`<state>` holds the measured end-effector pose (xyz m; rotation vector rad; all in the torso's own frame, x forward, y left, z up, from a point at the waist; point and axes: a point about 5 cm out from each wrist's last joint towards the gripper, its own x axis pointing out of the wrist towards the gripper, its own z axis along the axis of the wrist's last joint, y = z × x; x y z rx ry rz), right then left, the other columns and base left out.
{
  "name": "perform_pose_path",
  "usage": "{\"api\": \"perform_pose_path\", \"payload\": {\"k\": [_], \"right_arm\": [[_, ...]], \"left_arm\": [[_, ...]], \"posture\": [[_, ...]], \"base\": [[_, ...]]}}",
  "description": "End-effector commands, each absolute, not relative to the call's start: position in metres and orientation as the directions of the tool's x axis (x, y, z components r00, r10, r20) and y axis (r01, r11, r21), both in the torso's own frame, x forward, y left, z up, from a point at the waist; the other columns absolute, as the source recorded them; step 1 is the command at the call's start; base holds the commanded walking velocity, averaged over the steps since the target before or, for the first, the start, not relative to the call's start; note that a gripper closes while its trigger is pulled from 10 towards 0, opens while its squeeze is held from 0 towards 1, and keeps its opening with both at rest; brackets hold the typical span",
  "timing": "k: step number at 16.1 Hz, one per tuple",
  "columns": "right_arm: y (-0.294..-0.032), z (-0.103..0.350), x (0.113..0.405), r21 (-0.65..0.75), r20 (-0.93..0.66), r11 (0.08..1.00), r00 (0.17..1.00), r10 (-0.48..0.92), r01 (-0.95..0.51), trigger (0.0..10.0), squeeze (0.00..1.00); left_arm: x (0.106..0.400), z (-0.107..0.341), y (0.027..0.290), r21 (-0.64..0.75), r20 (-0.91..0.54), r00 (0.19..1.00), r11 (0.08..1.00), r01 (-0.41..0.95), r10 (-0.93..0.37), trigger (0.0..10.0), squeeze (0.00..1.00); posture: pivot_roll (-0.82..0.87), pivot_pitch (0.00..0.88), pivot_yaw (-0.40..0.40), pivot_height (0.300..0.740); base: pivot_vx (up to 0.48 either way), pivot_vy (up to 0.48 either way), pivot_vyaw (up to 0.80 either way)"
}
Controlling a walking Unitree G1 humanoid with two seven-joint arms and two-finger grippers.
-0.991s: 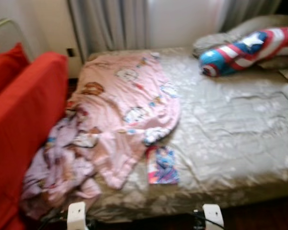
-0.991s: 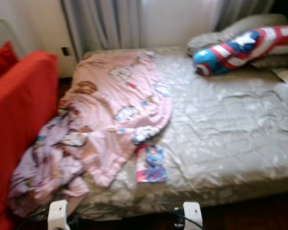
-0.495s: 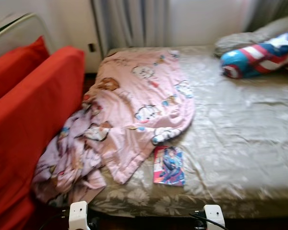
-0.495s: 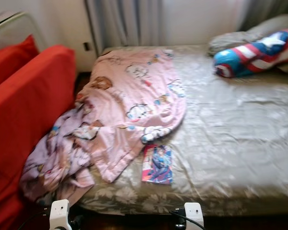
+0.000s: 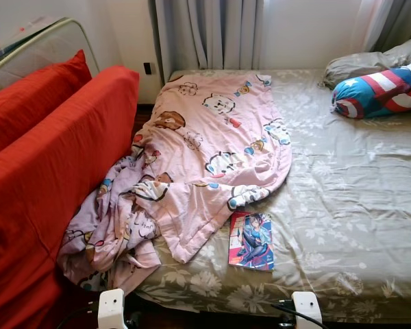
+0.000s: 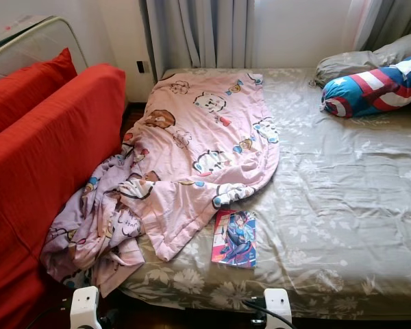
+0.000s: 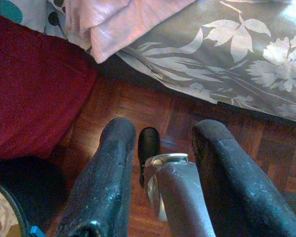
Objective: Clean up the room
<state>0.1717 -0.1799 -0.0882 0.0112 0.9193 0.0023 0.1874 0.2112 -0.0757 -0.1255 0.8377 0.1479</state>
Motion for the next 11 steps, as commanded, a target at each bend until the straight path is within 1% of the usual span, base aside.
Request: {"api": "perform_pose_path", "payload": {"k": [1, 3, 5, 6, 11], "right_arm": [[-0.1783, -0.0901, 0.1683, 0.014, -0.805, 1.0, 0.592, 0.012, -0.002, 10.0, 0.0], [-0.1783, -0.0899, 0.1685, 0.013, -0.804, 1.0, 0.594, 0.017, -0.011, 10.0, 0.0], [-0.1784, -0.0895, 0.1692, 0.009, -0.802, 1.0, 0.597, 0.023, -0.026, 10.0, 0.0], [-0.1785, -0.0897, 0.1688, 0.017, -0.803, 1.0, 0.596, 0.02, -0.011, 10.0, 0.0], [-0.1794, -0.0896, 0.1686, 0.024, -0.799, 1.0, 0.602, 0.013, 0.01, 10.0, 0.0]], "left_arm": [[0.1844, -0.077, 0.2123, -0.054, -0.752, 0.654, 0.981, -0.184, 0.081, 10.0, 0.0], [0.1842, -0.0772, 0.2118, -0.058, -0.753, 0.653, 0.981, -0.186, 0.079, 10.0, 0.0], [0.1847, -0.0771, 0.2113, -0.062, -0.752, 0.655, 0.98, -0.187, 0.078, 10.0, 0.0], [0.1849, -0.077, 0.2111, -0.064, -0.751, 0.656, 0.98, -0.188, 0.077, 10.0, 0.0], [0.185, -0.0772, 0.2098, -0.071, -0.751, 0.656, 0.98, -0.187, 0.071, 10.0, 0.0]], "posture": [[-0.01, 0.051, -0.002, 0.74], [-0.01, 0.05, -0.003, 0.74], [-0.01, 0.05, -0.005, 0.74], [-0.01, 0.049, -0.005, 0.74], [-0.01, 0.041, -0.007, 0.74]], "base": [[0.0, 0.0, 0.0], [0.0, 0.0, 0.0], [0.0, 0.0, 0.8], [0.0, 0.0, 0.8], [0.0, 0.0, 0.0]]}}
